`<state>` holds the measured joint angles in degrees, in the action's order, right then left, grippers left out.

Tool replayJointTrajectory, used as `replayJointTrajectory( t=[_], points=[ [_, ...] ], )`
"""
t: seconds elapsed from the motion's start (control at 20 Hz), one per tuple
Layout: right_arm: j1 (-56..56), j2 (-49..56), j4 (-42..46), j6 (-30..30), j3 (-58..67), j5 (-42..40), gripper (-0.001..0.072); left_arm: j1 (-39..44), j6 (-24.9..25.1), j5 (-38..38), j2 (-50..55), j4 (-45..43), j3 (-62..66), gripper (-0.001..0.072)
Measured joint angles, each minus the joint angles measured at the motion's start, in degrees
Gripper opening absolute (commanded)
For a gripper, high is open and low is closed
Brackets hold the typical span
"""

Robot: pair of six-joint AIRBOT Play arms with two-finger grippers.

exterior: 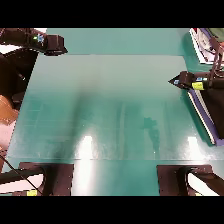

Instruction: Fold the shirts.

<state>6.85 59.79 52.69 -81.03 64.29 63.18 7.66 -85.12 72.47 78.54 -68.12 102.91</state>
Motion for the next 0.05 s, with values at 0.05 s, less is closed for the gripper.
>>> replayJointTrajectory(
  t=[0.05],
  points=[
    [0.28,-0.02,-0.09,0.04,0.00,-0.02,0.0018,-0.02,0.00,0.00,0.00,0.00,0.00,0.0029]
  ],
)
